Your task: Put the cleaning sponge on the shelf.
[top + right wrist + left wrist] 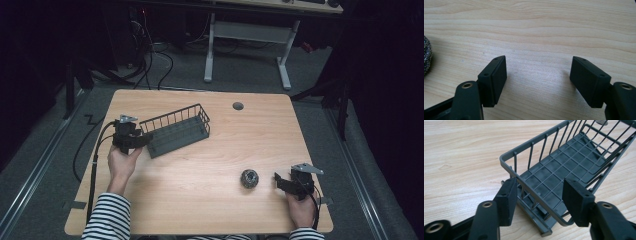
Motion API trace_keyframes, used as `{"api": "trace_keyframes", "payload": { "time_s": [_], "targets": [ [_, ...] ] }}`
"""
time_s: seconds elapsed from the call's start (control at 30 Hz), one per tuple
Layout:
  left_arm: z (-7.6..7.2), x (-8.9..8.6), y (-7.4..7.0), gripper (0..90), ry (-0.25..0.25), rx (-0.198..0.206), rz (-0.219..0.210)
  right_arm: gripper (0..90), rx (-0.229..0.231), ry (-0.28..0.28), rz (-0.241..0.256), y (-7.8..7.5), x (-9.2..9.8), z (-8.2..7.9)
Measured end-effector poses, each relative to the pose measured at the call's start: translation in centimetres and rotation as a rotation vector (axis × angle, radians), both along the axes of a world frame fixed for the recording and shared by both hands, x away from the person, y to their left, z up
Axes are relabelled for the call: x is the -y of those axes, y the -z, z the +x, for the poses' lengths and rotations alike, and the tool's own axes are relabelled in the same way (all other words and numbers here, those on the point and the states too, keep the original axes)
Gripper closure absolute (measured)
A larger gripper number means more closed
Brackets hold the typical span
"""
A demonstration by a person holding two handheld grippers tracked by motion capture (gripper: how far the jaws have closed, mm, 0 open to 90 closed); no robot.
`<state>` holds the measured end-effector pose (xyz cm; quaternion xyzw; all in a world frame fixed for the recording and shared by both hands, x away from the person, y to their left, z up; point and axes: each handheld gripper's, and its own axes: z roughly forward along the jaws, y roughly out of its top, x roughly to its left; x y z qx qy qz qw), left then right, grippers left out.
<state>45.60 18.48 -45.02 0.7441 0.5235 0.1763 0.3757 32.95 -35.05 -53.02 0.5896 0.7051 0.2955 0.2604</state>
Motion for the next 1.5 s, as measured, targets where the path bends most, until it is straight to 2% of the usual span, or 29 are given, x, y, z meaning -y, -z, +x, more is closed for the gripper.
{"api": "trace_keyframes", "payload": {
  "time_s": [0.13, 0.33, 0.57, 0.7, 0.97, 1.5],
  "targets": [
    [-0.1, -0.1, 0.2, 52.6, -0.001, -0.003, 0.000, 30.0, 0.000, 0.001, 0.001, 0.0, 0.0, 0.0],
    [-0.4, -0.1, 0.1, 54.2, 0.006, 0.005, -0.003, 30.0, 0.000, 0.000, 0.000, 0.0, 0.0, 0.0],
    [-0.9, -0.1, 0.1, 54.6, 0.028, 0.005, -0.033, 30.0, 0.000, 0.001, 0.001, 0.0, 0.0, 0.0],
    [-1.3, 0.1, 0.0, 55.0, 0.041, 0.009, -0.018, 30.0, 0.000, 0.002, 0.001, 0.0, 0.0, 0.0],
    [-2.2, 1.4, -0.2, 55.3, 0.085, 0.017, 0.004, 30.0, 0.000, 0.002, 0.001, 0.0, 0.0, 0.0],
    [-2.7, 4.4, 0.0, 54.9, 0.161, 0.014, -0.027, 30.0, 0.000, 0.002, 0.001, 0.0, 0.0, 0.0]
  ]
}}
